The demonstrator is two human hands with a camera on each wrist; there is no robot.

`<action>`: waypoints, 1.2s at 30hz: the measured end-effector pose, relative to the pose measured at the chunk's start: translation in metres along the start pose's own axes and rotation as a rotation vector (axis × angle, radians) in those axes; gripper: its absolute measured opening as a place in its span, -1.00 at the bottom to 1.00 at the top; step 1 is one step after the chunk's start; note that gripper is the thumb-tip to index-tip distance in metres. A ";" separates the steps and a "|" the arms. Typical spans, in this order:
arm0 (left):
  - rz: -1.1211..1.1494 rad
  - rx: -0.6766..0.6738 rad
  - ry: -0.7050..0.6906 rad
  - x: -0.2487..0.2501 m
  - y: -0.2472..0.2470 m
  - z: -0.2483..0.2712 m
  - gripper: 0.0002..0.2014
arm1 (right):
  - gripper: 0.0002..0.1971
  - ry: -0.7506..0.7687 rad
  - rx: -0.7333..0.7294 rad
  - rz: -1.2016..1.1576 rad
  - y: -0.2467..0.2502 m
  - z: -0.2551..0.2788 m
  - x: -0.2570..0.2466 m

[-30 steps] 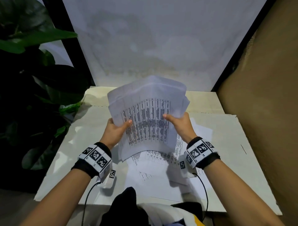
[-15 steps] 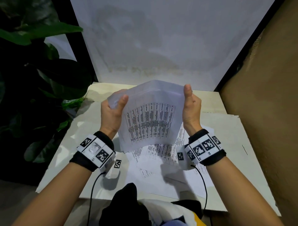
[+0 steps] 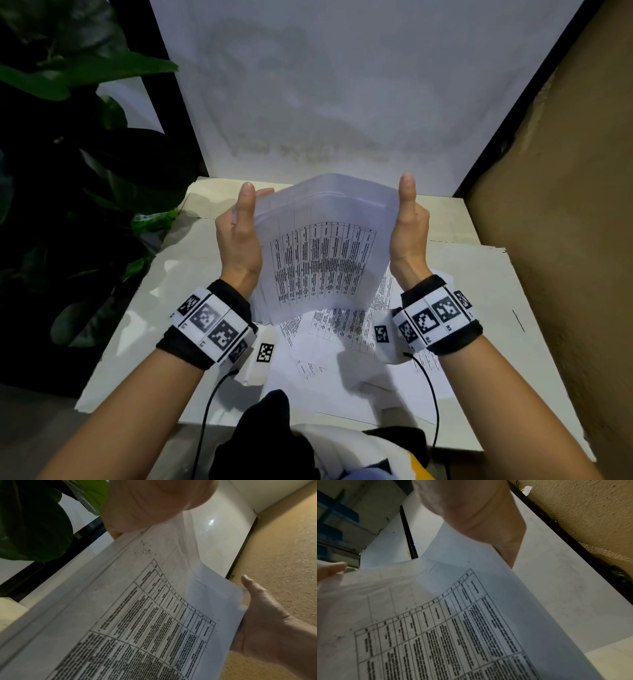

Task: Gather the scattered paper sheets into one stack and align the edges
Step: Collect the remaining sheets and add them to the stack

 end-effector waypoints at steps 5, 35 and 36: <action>-0.037 0.003 -0.054 -0.002 -0.001 -0.002 -0.70 | -0.55 0.003 0.018 -0.049 -0.001 -0.001 -0.003; 0.074 -0.338 0.020 -0.040 0.021 0.013 -0.55 | -0.72 -0.160 -0.450 0.133 -0.007 0.003 0.065; 0.073 -0.326 0.034 -0.042 0.022 0.014 -0.54 | -0.73 -0.165 -0.442 0.129 -0.009 0.004 0.067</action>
Point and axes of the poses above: each hand's wrist, its own z-axis away from the middle knuckle, its own y-axis out of the back of the hand, x = y × z, the point moved 6 cm from there along -z, towards the middle knuckle, and after that the axes turned 11 degrees about -y, right-handed, at the moved point
